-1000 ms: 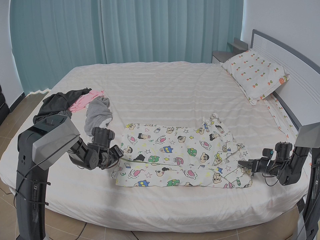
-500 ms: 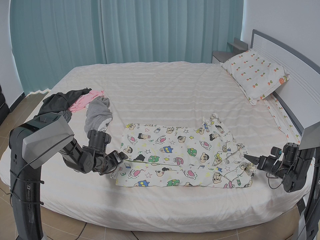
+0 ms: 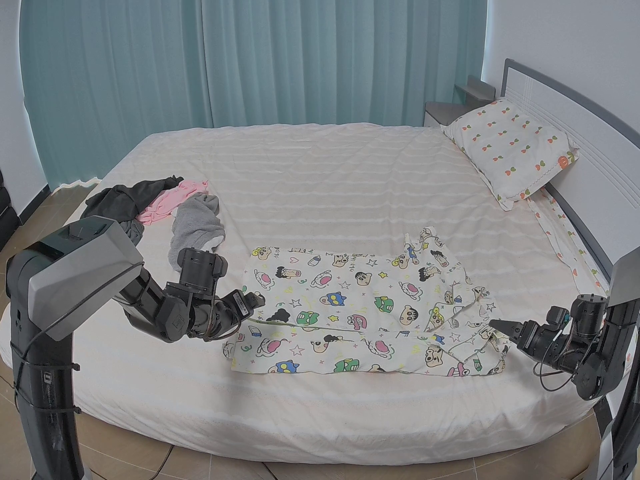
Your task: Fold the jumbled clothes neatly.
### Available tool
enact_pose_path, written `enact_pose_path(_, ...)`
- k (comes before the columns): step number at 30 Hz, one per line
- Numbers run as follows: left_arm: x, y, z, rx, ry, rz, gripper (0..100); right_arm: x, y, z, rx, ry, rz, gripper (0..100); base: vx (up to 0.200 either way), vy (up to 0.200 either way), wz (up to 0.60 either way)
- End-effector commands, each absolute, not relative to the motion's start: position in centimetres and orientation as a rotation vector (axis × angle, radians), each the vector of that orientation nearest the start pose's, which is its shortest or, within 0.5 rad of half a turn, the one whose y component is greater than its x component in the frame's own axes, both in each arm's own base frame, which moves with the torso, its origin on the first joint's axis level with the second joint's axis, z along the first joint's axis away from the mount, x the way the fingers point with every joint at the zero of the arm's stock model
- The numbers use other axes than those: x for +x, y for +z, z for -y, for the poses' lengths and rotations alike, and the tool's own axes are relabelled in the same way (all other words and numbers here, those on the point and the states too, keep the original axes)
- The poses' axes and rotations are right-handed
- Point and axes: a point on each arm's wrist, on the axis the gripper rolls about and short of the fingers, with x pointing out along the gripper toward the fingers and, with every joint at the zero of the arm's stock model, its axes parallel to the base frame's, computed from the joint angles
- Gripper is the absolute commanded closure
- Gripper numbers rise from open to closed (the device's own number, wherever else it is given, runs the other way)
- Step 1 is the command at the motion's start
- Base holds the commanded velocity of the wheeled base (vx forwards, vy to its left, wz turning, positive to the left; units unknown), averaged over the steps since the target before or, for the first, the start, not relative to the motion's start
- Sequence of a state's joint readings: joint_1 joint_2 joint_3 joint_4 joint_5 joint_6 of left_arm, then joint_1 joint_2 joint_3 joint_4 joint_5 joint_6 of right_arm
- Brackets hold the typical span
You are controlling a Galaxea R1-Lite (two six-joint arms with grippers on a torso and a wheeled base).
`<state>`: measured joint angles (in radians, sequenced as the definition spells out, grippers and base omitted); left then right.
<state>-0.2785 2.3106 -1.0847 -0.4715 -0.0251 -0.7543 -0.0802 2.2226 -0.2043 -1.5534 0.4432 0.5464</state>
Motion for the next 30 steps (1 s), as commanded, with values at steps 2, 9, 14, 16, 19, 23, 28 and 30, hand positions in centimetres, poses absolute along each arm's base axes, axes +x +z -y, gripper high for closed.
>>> enact_pose_path(2,40.1,0.5,11.8,-0.595,-0.011,-0.813,0,26.4,1.7,-1.0,0.62,0.273,-0.505,0,0.0,0.0,0.0)
enact_pose_path(9,37.8,-1.0,11.7,-0.566,0.016,-0.895,0,25.2,1.9,-3.0,0.656,0.286,-0.549,0,0.0,0.0,0.0)
enact_pose_path(14,34.7,1.8,12.8,-0.577,0.014,-0.82,0,23.4,2.0,-2.9,0.67,0.147,-0.559,0,0.0,0.0,0.0)
enact_pose_path(16,34.3,2.2,13.1,-0.575,0.0,-0.801,0,23.0,2.4,-2.9,0.709,0.114,-0.552,0,0.0,0.0,0.0)
enact_pose_path(19,34.9,2.8,13.4,-0.579,-0.014,-0.771,0,23.6,3.0,-2.8,0.789,0.1,-0.51,0,0.0,0.0,0.0)
enact_pose_path(23,36.5,2.7,13.9,-0.57,-0.022,-0.764,0,24.3,2.4,-3.1,0.777,0.107,-0.523,0,0.0,0.0,0.0)
enact_pose_path(28,38.8,1.8,14.4,-0.481,-0.041,-0.79,0,23.9,0.6,-3.8,0.82,0.085,-0.619,0,0.0,0.0,0.0)
enact_pose_path(30,39.1,2.0,14.4,-0.472,-0.044,-0.796,0,23.9,0.5,-3.9,0.83,0.083,-0.626,0,0.0,0.0,0.0)
